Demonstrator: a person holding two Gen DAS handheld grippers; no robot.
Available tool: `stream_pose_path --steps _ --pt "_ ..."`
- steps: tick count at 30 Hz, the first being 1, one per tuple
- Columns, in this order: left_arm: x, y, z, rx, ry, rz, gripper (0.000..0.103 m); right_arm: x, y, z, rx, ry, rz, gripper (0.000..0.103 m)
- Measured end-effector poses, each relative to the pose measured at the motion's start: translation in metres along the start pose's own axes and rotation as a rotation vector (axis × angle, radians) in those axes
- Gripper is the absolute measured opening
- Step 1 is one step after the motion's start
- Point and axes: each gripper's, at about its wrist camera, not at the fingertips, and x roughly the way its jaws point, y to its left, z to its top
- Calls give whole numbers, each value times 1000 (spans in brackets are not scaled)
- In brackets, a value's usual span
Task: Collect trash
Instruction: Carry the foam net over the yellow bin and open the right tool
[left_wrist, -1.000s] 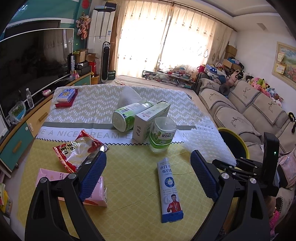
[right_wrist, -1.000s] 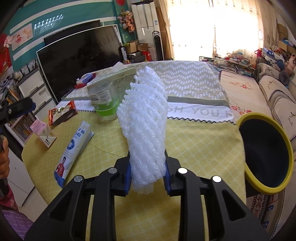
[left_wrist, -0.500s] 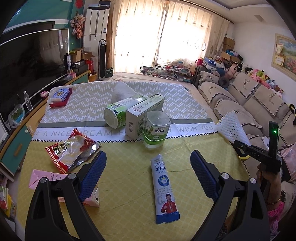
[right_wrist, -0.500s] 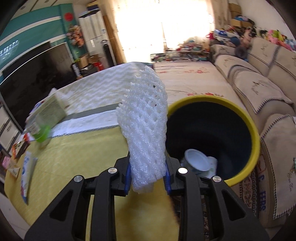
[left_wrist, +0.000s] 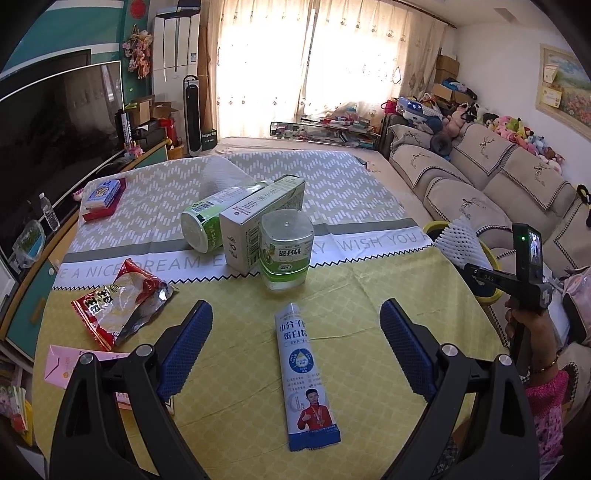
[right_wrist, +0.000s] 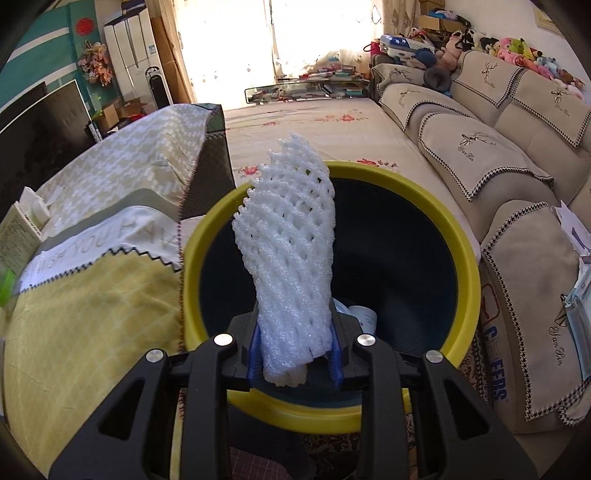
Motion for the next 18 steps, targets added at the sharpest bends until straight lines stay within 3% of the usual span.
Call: stream_pose_path --steps 2,5,10,15,18 --pt "2 -2 0 5 4 1 91 4 -1 1 1 10 -12 33" --pt "4 -3 1 7 11 2 91 7 -5 1 11 9 -26 50" --pt "8 -4 0 12 24 3 91 5 -8 3 12 7 -51 65" --pt "9 -6 -1 19 30 2 91 -11 -6 1 23 -12 -61 92" --pt "8 -8 -2 25 30 3 92 -19 1 -1 -4 -7 -96 94"
